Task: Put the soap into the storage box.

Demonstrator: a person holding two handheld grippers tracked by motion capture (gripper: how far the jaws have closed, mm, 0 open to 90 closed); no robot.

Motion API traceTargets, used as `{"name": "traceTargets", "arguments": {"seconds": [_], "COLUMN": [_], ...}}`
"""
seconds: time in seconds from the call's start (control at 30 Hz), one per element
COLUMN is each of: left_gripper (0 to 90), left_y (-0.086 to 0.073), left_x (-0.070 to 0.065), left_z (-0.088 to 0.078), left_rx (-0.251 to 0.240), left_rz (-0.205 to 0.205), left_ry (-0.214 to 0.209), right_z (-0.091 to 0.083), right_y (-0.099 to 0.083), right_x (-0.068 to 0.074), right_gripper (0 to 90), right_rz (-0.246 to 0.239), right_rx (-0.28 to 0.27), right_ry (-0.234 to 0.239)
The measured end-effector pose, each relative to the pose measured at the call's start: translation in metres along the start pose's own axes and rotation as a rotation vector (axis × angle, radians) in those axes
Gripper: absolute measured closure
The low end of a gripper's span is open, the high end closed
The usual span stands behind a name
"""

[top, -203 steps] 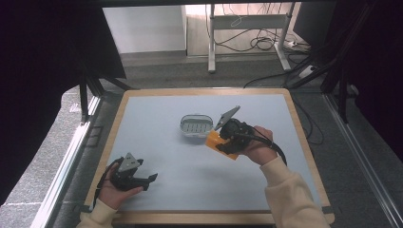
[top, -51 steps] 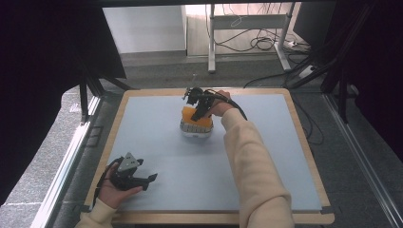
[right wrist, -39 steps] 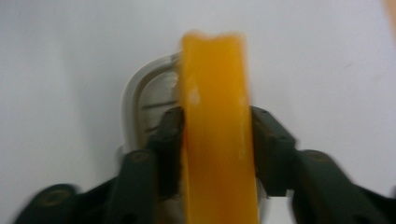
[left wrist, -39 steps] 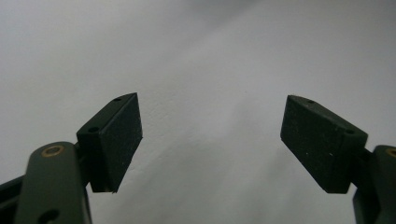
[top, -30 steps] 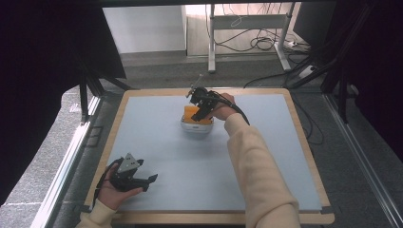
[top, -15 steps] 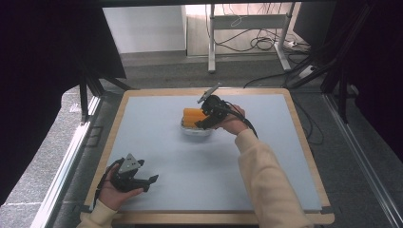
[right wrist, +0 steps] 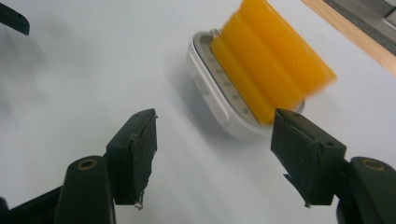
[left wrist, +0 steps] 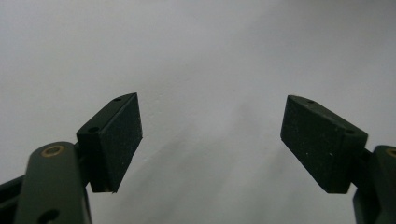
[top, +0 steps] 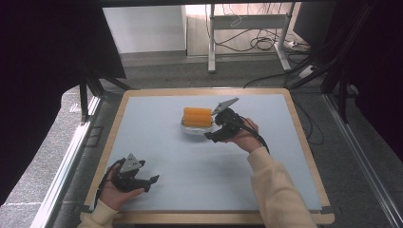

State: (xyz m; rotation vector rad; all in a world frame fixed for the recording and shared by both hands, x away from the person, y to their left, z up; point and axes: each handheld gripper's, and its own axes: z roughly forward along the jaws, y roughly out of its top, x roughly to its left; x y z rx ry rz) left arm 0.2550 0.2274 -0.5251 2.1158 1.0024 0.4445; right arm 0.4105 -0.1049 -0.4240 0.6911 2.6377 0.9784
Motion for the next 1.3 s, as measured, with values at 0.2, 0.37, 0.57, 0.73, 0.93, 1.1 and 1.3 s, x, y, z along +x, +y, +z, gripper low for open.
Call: {"name": "traceTargets", "arguments": {"seconds": [0.2,0.37,0.57,0.73,0.93,1.1,1.3], "left_gripper": [20.3,20.3,20.3,20.3,20.4,20.4,20.4], "left_y": [0.000,0.001,0.001,0.000,0.001,0.000,0.000], "left_x": [0.000,0.000,0.002,0.002,0.003,0.005,0.005], "left_z": [0.002,0.001,0.000,0.000,0.000,-0.002,-0.001], "left_rx": [0.003,-0.002,-0.003,-0.004,-0.010,-0.018,-0.011], "left_rz": [-0.009,-0.010,-0.011,-0.015,-0.008,-0.014,-0.004], "left_ry": [0.002,0.000,0.002,0.003,0.004,0.008,0.000], "right_z": [-0.022,-0.033,-0.038,-0.041,-0.046,-0.044,-0.044], "right_y": [-0.036,-0.064,-0.099,-0.122,-0.144,-0.149,-0.145], "right_x": [-0.001,0.001,0.010,0.014,0.021,0.024,0.027], "right_gripper": [31.5,31.1,30.1,30.1,29.5,28.4,27.9], "right_rz": [0.083,0.126,0.168,0.212,0.224,0.222,0.215], "right_rx": [-0.038,-0.053,-0.043,-0.043,-0.029,-0.016,-0.036], "right_ry": [-0.082,-0.082,-0.100,-0.139,-0.142,-0.133,-0.132]}}
